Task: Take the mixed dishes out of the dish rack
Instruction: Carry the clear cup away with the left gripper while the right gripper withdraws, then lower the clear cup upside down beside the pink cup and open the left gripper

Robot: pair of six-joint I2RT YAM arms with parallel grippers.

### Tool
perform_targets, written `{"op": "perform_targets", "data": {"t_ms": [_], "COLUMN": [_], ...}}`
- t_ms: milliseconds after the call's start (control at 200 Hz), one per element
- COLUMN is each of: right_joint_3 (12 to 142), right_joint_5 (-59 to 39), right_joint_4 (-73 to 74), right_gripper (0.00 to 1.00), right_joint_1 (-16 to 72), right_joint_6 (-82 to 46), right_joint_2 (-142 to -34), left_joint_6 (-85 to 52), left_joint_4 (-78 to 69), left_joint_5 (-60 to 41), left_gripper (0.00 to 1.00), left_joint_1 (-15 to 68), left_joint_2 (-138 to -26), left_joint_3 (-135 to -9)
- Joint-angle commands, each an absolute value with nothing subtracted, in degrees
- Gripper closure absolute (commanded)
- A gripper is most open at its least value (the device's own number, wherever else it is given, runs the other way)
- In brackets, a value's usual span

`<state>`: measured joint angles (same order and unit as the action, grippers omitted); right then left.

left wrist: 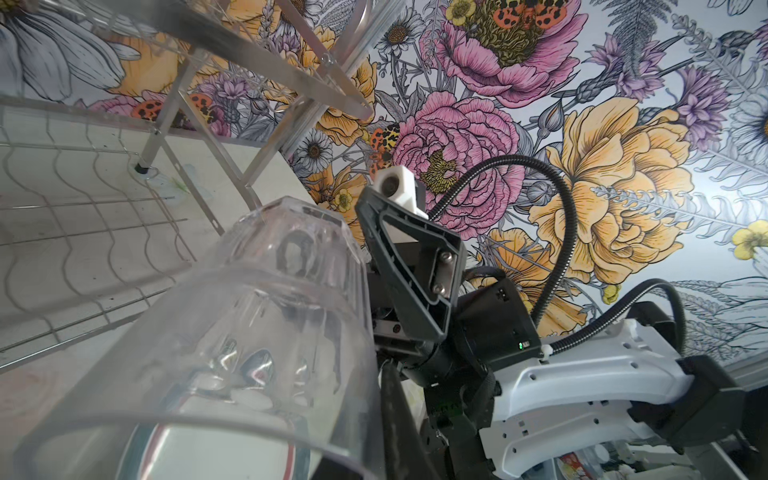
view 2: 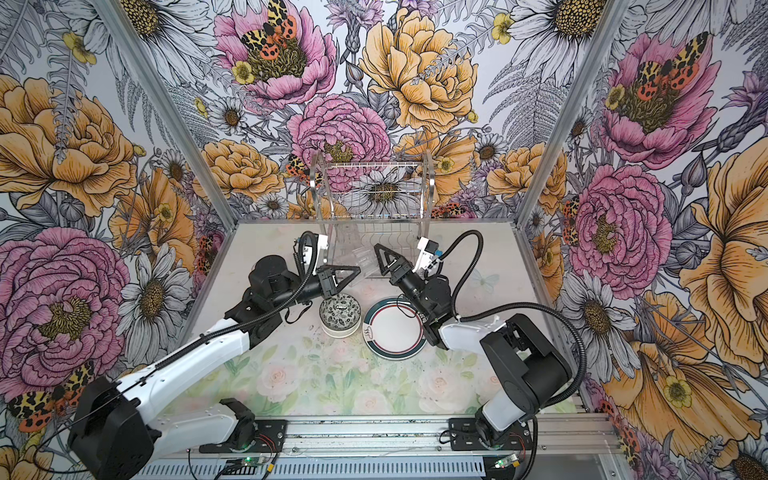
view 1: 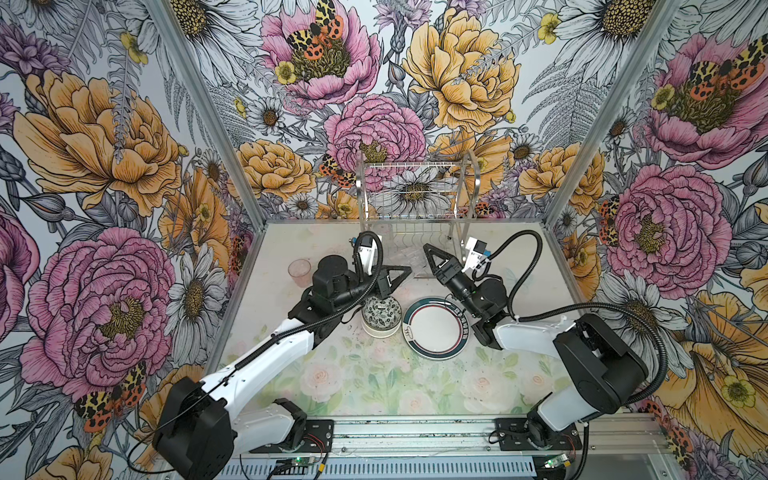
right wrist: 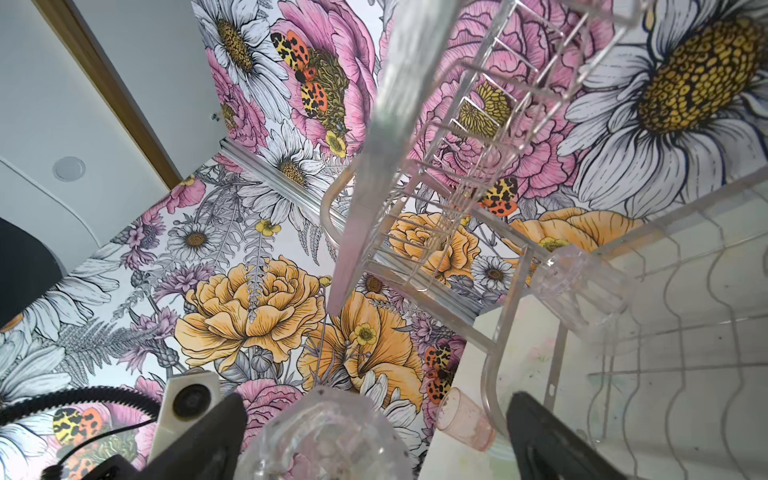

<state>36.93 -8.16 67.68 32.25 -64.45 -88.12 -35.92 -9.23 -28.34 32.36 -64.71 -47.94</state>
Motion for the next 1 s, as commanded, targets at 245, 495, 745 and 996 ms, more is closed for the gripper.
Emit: {"op": "perform_targets", "data": {"t_ms": [245, 495, 745, 996], "right_joint_3": [41.71, 43.66, 45.30, 45.53], "right_joint_5": [-12.12, -12.48, -9.49, -8.75], "right_joint_4": [40.40, 27.49, 20.19, 20.07], "right_gripper": [0.00, 0.00, 0.00, 0.00], "right_joint_1": [34.40, 39.34, 43.49, 44.43], "right_joint_6": [-34.41, -13.77, -4.67, -3.61], "right_joint_2": [-73.33, -69.82, -70.37, -71.03], "left_joint_6": [-15.03, -8.28, -2.88, -0.26], "left_joint_4": [28.07, 47.25, 60.07, 62.91], "left_joint_5": [-1.23, 4.49, 2.97, 5.63], "left_gripper": [1.00, 1.00, 1.00, 1.00], "left_joint_1": [29.31, 20.21, 6.13, -0.19], "left_joint_2": [-49.85, -51.65, -57.94, -65.22], "left_joint_3": [-56.34, -66.45, -72.88, -72.42]}}
